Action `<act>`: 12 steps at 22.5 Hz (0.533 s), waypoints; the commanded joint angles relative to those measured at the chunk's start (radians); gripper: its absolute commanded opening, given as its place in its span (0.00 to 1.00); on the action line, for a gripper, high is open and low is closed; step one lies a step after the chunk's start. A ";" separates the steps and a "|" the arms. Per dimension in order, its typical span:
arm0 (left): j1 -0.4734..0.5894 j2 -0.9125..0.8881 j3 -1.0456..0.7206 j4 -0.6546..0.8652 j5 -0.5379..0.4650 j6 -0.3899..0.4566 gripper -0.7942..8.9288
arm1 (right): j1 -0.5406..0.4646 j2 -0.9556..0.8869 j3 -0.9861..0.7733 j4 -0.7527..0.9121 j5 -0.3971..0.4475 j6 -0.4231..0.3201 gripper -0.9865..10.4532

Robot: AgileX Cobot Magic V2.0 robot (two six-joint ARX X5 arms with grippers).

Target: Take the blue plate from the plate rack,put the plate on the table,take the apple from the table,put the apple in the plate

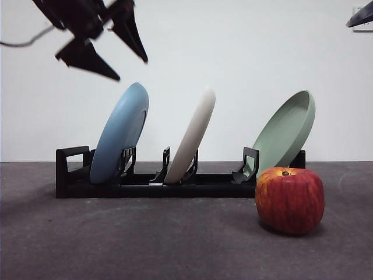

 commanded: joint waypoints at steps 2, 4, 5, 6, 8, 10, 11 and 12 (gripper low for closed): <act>-0.003 0.056 0.000 0.001 -0.003 0.014 0.47 | 0.001 0.000 0.003 0.006 -0.002 0.000 0.44; -0.003 0.078 0.000 -0.006 -0.002 0.015 0.46 | 0.001 0.000 0.003 0.006 -0.002 0.000 0.44; -0.003 0.089 0.000 -0.007 -0.001 0.015 0.46 | 0.001 0.000 0.003 0.006 -0.002 0.000 0.44; -0.003 0.096 0.000 -0.011 -0.002 0.015 0.46 | 0.001 0.000 0.003 0.006 -0.001 0.000 0.44; -0.003 0.100 0.000 -0.020 -0.001 0.015 0.30 | 0.001 0.000 0.003 0.006 -0.001 0.000 0.44; -0.003 0.095 0.000 -0.015 0.007 0.015 0.09 | 0.000 0.000 0.003 0.006 -0.001 0.000 0.44; -0.003 0.094 0.000 -0.011 0.028 0.015 0.07 | 0.001 0.000 0.003 0.006 0.000 0.000 0.44; -0.003 0.093 0.002 -0.005 0.057 0.015 0.07 | 0.001 0.000 0.003 0.006 -0.001 0.000 0.44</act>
